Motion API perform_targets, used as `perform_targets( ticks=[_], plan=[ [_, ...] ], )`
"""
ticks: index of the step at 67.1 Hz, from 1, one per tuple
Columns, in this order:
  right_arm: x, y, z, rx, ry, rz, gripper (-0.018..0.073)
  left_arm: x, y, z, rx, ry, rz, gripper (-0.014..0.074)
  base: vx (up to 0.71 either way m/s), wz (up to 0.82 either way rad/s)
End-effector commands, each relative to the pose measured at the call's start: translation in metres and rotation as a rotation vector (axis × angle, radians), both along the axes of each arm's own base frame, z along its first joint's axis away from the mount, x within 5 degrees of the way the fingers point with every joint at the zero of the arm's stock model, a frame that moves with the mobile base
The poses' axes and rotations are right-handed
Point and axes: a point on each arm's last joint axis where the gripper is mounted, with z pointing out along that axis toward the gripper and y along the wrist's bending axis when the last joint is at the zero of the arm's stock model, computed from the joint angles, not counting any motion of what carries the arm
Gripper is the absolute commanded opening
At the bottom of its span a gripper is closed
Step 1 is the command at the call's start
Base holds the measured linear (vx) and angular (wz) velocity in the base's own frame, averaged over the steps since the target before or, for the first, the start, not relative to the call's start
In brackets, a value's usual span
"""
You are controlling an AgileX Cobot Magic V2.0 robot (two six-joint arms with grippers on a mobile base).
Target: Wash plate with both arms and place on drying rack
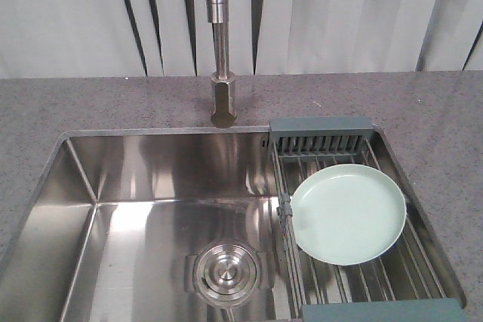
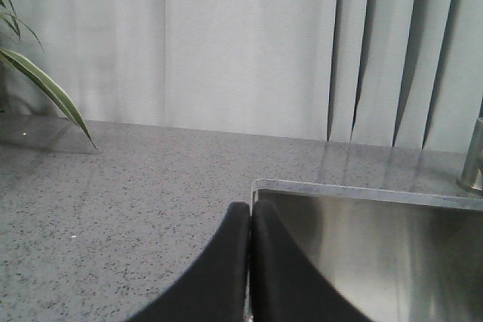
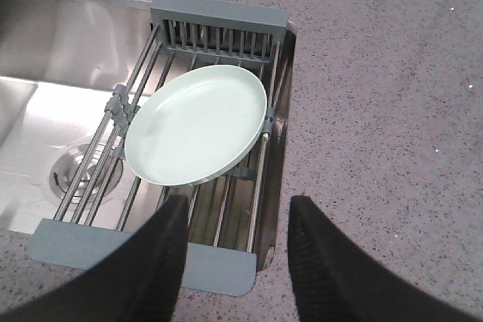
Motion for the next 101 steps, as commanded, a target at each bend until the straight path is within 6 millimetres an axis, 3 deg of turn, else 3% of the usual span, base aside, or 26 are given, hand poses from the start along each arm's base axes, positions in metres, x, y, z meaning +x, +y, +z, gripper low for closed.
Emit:
perform_targets(
  ticks=[1,33,43,61,80,83,101],
  plan=[
    [0.003,0.000,0.012,0.003,-0.078,-0.006,0.0319,-0.003,0.000,0.017,0.003,-0.122,-0.002,-0.0006,0.00,0.00],
    [0.002,-0.001,0.010,-0.001,-0.092,-0.010,0.0319,-0.003,0.000,0.017,0.003,-0.122,-0.002,-0.0006,0.00,0.00],
    [0.006,-0.002,-0.011,0.018,-0.209,-0.035,0.0319,-0.003,0.000,0.017,0.003,-0.122,-0.002,-0.0006,0.00,0.00],
    [0.015,-0.004,-0.075,0.086,-0.560,-0.079,0.0301,-0.003,0.000,0.017,0.003,-0.122,-0.002,-0.0006,0.00,0.00],
    [0.012,-0.007,-0.136,0.131,-0.744,-0.114,0.0026,-0.003,0.000,0.017,0.003,-0.122,-0.002,-0.0006,0.00,0.00],
    [0.012,-0.007,-0.141,0.131,-0.749,-0.115,-0.0015,-0.003,0.000,0.017,0.003,-0.122,-0.002,-0.0006,0.00,0.00],
    [0.013,-0.006,-0.149,0.111,-0.652,-0.103,-0.0008,-0.003,0.000,0.017,0.003,-0.120,-0.002,-0.0006,0.00,0.00]
  ],
)
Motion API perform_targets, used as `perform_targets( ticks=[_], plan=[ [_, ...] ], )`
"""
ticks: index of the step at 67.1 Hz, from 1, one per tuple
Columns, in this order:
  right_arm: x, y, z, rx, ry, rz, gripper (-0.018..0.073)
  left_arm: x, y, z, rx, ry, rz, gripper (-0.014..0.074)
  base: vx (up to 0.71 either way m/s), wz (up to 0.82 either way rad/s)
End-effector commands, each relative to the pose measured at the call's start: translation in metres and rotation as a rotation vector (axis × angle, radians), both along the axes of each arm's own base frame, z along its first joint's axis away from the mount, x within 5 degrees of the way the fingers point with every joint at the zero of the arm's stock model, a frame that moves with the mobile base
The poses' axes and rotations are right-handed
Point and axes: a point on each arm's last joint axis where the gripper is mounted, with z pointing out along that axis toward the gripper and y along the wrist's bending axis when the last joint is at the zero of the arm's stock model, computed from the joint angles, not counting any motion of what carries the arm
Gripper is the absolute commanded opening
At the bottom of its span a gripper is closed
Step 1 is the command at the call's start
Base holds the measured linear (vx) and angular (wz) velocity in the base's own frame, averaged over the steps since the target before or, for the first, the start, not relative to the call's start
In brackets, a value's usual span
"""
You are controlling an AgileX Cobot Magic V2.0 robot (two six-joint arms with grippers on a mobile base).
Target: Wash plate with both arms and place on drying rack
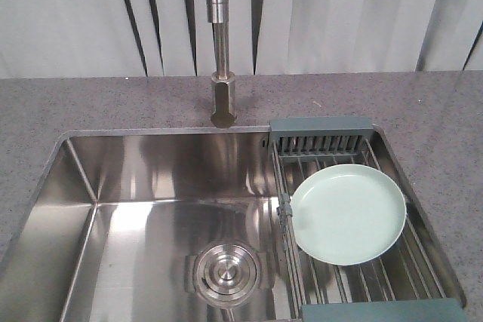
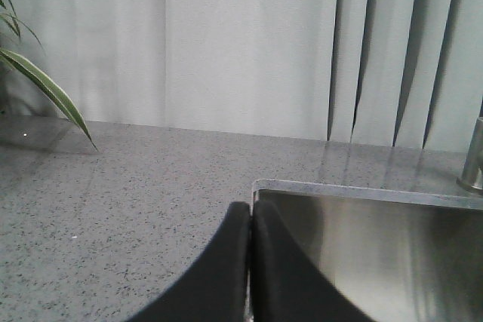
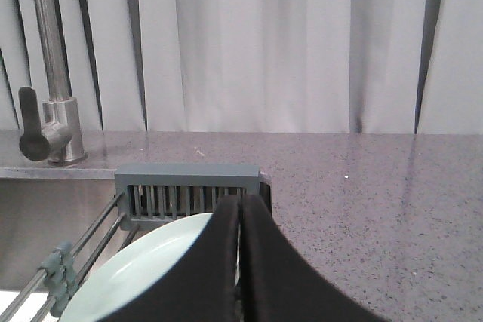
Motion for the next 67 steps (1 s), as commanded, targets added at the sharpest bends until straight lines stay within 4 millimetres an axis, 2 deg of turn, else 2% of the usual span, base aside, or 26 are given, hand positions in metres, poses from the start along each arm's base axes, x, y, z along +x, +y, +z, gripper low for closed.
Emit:
perform_targets(
  ticks=[1,67],
  plan=[
    [-0.0003,-0.0008,0.0018,-0.011,-0.037,-0.013,-0.0008,-0.0033,-0.0002,0.0169,0.002,-0.120,-0.002,-0.0006,0.00,0.00],
    [0.0000,-0.0021,-0.0009,-0.050,-0.009,-0.036,-0.0008,-0.0033,-0.0002,0.0169,0.002,-0.120,-0.002,-0.0006,0.00,0.00]
  ],
)
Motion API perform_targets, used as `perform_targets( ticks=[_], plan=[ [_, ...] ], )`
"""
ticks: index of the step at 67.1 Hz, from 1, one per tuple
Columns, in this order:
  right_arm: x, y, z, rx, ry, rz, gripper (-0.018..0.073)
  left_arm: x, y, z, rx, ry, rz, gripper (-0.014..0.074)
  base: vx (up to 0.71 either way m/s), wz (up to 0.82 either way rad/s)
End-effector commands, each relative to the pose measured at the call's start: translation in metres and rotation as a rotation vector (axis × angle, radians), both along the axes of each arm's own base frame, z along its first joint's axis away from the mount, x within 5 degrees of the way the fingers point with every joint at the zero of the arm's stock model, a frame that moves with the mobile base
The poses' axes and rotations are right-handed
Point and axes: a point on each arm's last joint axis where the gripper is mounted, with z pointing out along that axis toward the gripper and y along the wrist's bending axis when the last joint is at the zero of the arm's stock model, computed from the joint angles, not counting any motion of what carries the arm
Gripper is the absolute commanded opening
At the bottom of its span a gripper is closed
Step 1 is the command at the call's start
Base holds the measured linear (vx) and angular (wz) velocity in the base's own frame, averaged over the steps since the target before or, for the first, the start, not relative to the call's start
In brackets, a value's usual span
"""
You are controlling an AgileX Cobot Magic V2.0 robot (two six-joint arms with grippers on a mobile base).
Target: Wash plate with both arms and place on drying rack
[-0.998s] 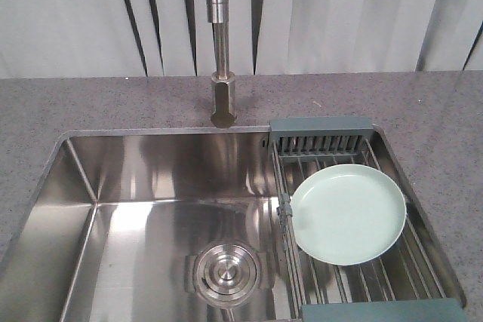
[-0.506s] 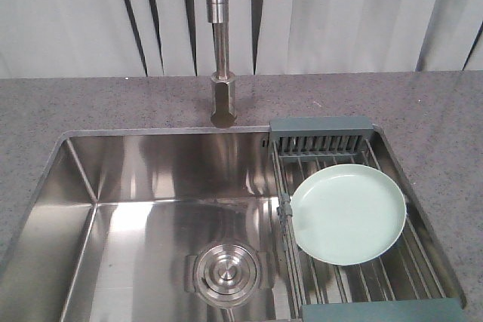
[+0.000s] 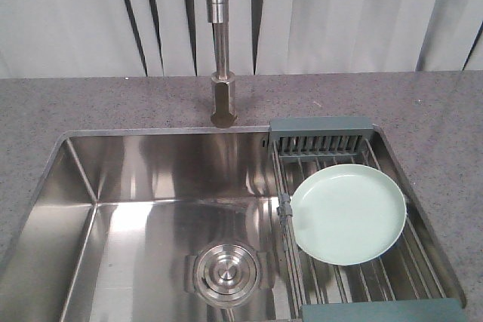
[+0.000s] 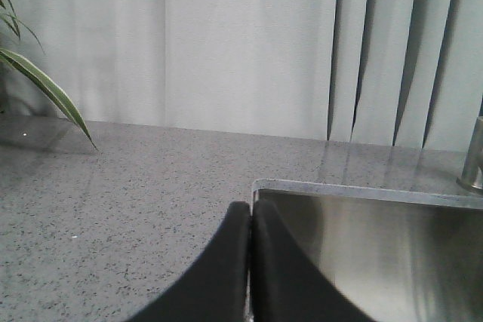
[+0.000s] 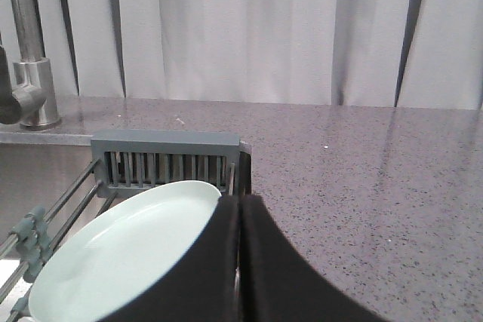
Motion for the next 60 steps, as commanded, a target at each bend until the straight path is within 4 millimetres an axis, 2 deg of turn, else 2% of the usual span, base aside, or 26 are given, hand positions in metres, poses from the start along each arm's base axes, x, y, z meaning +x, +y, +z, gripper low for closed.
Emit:
perform_targets(
  ticks=[1,60],
  plan=[
    [-0.0003,0.0002,0.0058,-0.004,-0.072,0.003,-0.0008,-0.0033,-0.0002,0.0169,0.002,-0.120,-0.002,-0.0006,0.00,0.00],
    [-0.0004,0.0002,0.0064,0.014,-0.075,0.004,-0.0008,-0.0033,-0.0002,0.0169,0.002,-0.120,-0.002,-0.0006,0.00,0.00]
  ],
)
